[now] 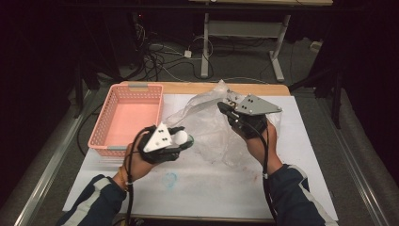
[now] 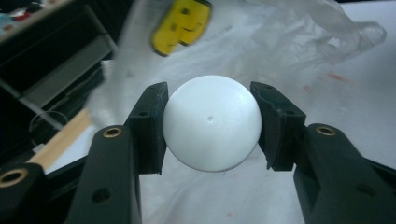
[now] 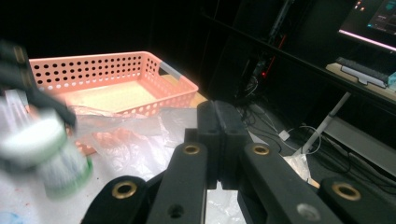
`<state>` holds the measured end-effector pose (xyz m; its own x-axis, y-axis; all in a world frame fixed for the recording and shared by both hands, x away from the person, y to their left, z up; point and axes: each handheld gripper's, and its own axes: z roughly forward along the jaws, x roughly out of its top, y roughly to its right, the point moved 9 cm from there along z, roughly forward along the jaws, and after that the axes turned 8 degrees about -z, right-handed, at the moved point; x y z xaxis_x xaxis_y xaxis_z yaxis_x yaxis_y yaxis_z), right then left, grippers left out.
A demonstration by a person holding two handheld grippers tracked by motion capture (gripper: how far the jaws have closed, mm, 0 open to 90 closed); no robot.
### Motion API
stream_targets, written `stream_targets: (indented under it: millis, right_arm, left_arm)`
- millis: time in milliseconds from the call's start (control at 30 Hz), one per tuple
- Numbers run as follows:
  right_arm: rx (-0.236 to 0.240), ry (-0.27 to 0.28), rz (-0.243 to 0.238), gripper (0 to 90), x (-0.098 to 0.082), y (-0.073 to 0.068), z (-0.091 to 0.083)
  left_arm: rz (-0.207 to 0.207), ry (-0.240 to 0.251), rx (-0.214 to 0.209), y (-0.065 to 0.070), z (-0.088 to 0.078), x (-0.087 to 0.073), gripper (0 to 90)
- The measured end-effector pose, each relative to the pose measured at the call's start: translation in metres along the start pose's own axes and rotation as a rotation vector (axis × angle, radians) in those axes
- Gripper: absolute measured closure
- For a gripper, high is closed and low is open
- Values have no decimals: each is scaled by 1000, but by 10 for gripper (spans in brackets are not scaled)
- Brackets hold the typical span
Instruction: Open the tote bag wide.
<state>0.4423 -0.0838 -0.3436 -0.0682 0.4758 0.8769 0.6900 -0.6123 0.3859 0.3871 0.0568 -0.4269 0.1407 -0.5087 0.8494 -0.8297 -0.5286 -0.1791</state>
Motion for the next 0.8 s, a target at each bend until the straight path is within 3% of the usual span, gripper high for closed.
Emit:
stream_targets:
  millis: [100,267,400,500,800]
  right_arm:
    - [5,7,-2,900,1,-2,-1]
    - [12,18,-6,900,4,-6,-3]
    - [21,21,-9,900,5,-11,-6]
    - [25,31,-2,900,5,-11,-10]
    - [50,31,8,900,-2,-14,-13]
  left_arm:
    - [13,-36,-14,10,23,-3,482]
    - [6,-61,-3,12,58,-4,482]
    - [39,-109,56,6,92,-14,482]
    - [-23,-128,56,-3,110,-22,482]
    - [-125,-121,102,-20,144,-25,481]
